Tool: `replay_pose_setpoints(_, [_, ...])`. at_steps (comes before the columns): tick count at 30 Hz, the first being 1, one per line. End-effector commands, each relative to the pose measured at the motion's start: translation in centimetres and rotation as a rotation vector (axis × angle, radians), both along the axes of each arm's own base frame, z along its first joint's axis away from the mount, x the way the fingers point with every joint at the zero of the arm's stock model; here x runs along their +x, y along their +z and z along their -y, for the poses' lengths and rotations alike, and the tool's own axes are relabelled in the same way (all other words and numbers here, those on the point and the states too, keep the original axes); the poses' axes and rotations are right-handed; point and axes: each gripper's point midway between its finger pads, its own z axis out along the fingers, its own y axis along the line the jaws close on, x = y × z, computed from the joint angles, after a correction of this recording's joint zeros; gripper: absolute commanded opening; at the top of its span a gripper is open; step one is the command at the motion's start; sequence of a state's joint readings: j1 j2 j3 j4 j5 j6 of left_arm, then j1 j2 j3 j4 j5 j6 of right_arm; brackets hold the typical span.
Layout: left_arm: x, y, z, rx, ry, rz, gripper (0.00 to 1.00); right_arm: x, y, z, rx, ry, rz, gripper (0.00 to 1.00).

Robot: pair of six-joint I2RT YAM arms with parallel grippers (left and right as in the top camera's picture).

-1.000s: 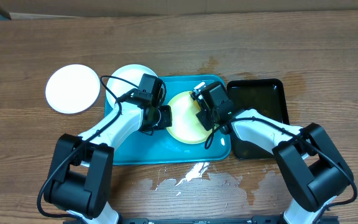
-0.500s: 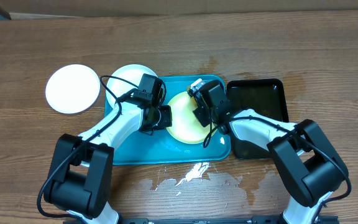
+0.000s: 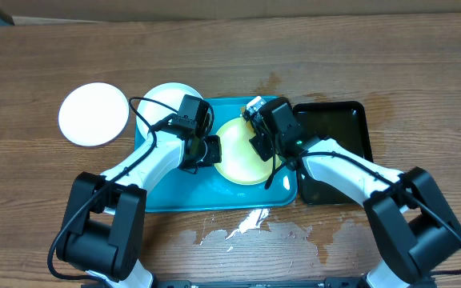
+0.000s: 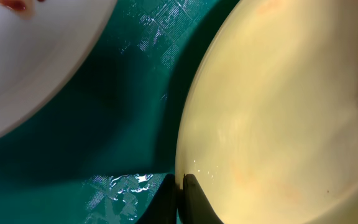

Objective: Clean dirty plates on tray and stack at the side
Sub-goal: 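Scrub the yellow plate with the sponge while the left gripper holds it, then move the sponge back into the black tray with the right gripper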

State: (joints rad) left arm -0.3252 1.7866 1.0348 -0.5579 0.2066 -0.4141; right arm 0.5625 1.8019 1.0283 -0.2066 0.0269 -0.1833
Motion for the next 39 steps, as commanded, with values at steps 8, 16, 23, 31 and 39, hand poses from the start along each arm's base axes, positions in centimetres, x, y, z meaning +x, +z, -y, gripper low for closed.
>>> replay_pose_setpoints(8, [-0.4, -0.9, -0.2, 0.014, -0.036, -0.025, 0.04, 0.7, -0.8, -0.6, 0.025, 0.006, -0.007, 0.04])
replay_pose_setpoints(16, [-0.4, -0.9, -0.2, 0.014, -0.035, -0.025, 0.04, 0.6, -3.8, -0.5, -0.001, 0.006, -0.049, 0.04])
replay_pose_setpoints(23, [-0.4, -0.9, -0.2, 0.014, -0.035, -0.025, 0.04, -0.7, -2.8, 0.4, -0.03, 0.003, -0.087, 0.04])
replay_pose_setpoints(31, [-0.4, -0.9, -0.2, 0.014, -0.035, -0.025, 0.04, -0.2, 2.1, 1.9, -0.055, -0.052, 0.015, 0.04])
replay_pose_setpoints(39, [-0.4, -0.9, -0.2, 0.014, -0.035, -0.025, 0.04, 0.5, 9.3, 5.4, 0.05, -0.224, 0.115, 0.04])
